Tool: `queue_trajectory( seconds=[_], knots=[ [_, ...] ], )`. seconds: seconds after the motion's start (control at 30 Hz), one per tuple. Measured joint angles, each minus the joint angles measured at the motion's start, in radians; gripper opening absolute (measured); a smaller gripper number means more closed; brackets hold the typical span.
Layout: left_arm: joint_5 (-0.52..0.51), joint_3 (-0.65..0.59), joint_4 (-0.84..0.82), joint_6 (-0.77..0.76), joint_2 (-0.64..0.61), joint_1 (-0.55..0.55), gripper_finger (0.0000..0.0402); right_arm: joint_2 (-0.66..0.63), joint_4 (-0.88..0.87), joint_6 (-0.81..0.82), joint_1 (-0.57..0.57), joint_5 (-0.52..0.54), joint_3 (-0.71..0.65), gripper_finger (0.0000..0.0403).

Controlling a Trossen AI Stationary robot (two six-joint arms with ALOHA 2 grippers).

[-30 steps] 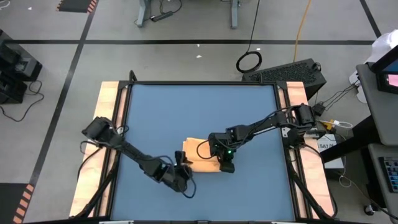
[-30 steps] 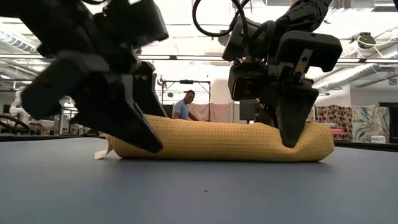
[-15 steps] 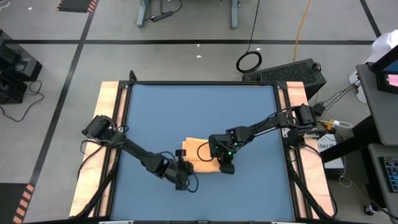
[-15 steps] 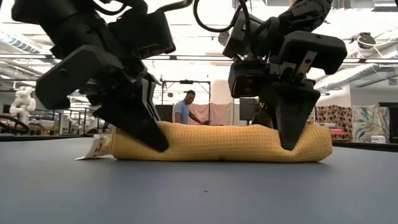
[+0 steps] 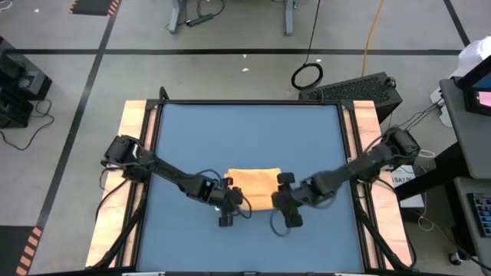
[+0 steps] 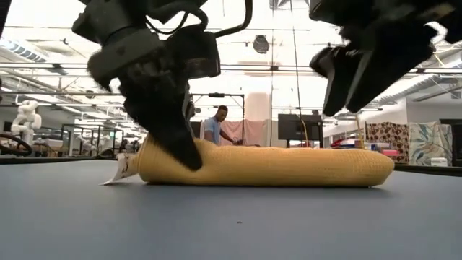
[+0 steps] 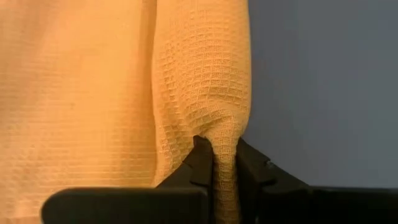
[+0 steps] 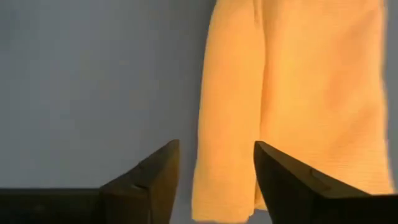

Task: Roll towel
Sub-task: Roll the yellow towel

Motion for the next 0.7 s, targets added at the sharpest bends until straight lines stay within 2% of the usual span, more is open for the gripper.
queue_trajectory(
  seconds=[0.17, 0.3, 0.5, 0.7],
  knots=[
    [0.050, 0.000, -0.087, -0.122, -0.033, 0.065, 0.0029, 0.062, 0.023, 0.028, 0.111, 0.191, 0.000, 0.0224],
    [0.146, 0.000, -0.116, -0.123, -0.031, 0.110, 0.0029, 0.130, 0.027, 0.057, 0.130, 0.312, 0.000, 0.0238],
    [0.203, 0.000, -0.110, -0.123, -0.022, 0.145, 0.0029, 0.199, 0.047, 0.016, 0.091, 0.340, 0.000, 0.0241],
    [0.226, 0.000, -0.115, -0.123, -0.022, 0.154, 0.0029, 0.210, 0.051, 0.001, 0.025, 0.280, 0.000, 0.0237]
  ],
)
